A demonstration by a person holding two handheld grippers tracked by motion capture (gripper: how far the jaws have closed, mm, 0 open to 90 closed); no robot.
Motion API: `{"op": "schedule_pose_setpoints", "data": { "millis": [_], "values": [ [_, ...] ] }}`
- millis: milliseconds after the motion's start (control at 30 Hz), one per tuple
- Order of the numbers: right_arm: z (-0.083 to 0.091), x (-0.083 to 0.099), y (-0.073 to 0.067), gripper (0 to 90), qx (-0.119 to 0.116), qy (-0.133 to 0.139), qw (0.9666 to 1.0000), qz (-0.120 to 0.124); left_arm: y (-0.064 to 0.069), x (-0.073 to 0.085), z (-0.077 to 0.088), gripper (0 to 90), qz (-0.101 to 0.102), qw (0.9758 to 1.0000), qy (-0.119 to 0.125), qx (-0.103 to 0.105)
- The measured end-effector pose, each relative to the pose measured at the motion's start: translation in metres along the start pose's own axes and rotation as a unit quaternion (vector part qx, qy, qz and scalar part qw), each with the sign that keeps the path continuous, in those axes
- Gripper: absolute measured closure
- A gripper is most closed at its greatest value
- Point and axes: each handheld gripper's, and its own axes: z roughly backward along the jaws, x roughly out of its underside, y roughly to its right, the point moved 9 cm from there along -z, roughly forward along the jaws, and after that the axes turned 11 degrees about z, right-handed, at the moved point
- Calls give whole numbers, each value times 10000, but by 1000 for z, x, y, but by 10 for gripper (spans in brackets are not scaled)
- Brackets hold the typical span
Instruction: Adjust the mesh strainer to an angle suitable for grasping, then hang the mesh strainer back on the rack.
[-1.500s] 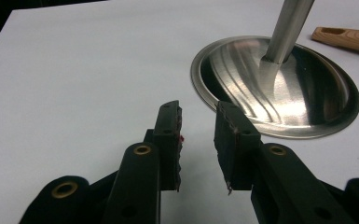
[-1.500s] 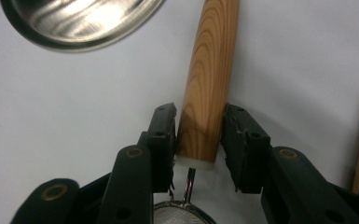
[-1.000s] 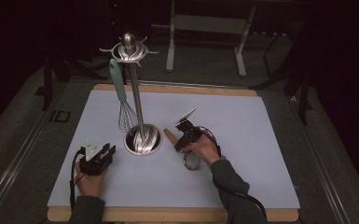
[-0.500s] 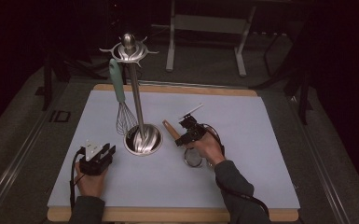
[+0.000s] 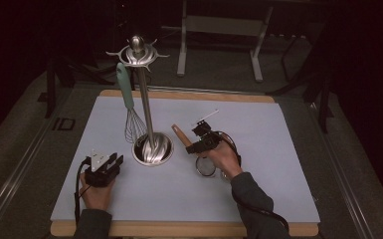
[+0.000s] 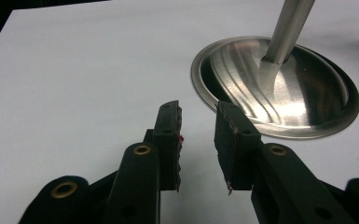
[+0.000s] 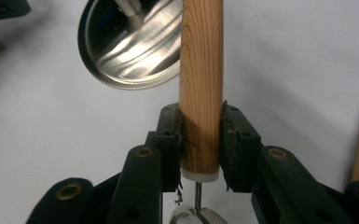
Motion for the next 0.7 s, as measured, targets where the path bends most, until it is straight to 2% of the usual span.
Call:
{"op": "schedule_pose_setpoints", "data": {
  "millis": [433,700],
  "values": [
    [20,-6,-5,709,-68,376,9991,159,0,0,0,712,-6,10000,5,-4],
    [32,-11,-8,709,-85,633,9972,386,0,0,0,712,13,10000,20,1]
  ]
}}
